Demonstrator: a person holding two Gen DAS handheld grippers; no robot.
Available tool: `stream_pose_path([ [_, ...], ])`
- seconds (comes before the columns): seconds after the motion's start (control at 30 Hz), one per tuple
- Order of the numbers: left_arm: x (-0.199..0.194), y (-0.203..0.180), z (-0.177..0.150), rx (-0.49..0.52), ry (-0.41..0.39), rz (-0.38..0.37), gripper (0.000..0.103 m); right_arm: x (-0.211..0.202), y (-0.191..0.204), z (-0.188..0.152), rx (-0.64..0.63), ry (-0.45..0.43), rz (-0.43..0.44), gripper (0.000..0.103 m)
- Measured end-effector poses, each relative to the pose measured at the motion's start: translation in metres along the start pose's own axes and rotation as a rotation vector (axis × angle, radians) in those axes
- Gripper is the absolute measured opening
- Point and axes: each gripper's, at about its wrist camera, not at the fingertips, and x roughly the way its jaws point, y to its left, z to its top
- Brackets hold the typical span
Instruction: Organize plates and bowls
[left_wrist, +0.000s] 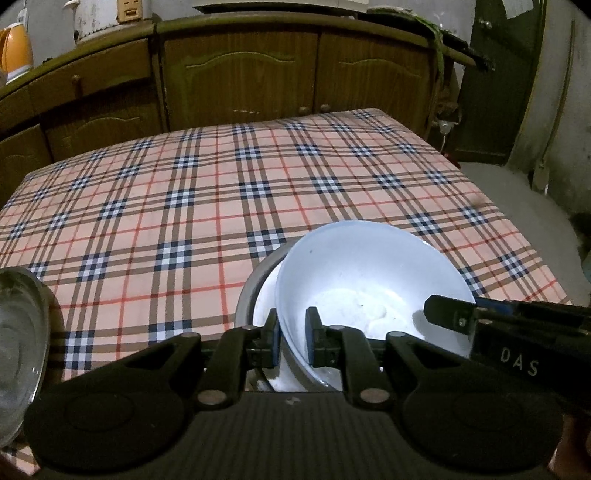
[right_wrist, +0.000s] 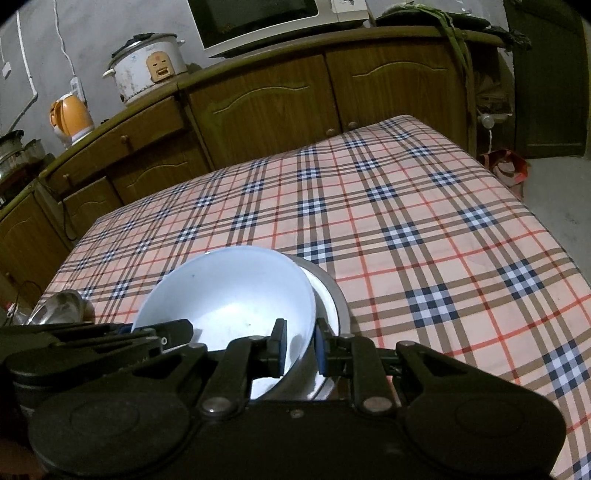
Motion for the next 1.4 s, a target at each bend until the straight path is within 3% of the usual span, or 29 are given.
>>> stream_pose_path([
  [0.37, -0.005, 0.006, -0.003, -0.028, -0.004, -0.026, 0.02, 0.001, 0.002, -0.002, 0.001, 0.007, 0.008, 0.028],
  [0.43, -0.006, 0.008, -0.003, -0.037, 0.001, -0.038, 0.026, 0.001, 0.003, -0.002, -0.001, 0.009, 0.012, 0.031],
  [0.53, -0.009, 0.009, -0.003, -0.042, -0.003, -0.047, 0.028, -0.006, 0.006, -0.002, -0.023, -0.026, 0.009, 0.055],
  [0.6, -0.012, 0.008, -0.004, -0.036, -0.007, -0.048, 0.031, -0.012, 0.007, 0.002, -0.041, -0.049, -0.003, 0.059],
  [0.67, -0.015, 0.007, -0.004, -0.026, -0.022, -0.036, 0.038, -0.015, 0.005, 0.004, -0.03, -0.056, 0.004, 0.059],
  [0.73, -0.021, 0.006, -0.004, -0.017, -0.046, 0.006, 0.056, -0.018, 0.002, 0.005, -0.021, -0.062, -0.001, 0.059],
  [0.97, -0.031, 0.012, -0.003, -0.037, -0.058, 0.015, 0.06, -0.029, 0.003, 0.004, -0.01, -0.083, 0.019, 0.072],
  [1.07, -0.035, 0.012, -0.004, -0.041, -0.062, 0.024, 0.069, -0.036, 0.004, 0.004, -0.008, -0.097, 0.024, 0.08],
  [1.4, -0.051, 0.013, -0.009, -0.047, -0.094, 0.081, 0.101, -0.049, 0.003, 0.0, 0.013, -0.122, -0.037, 0.083],
])
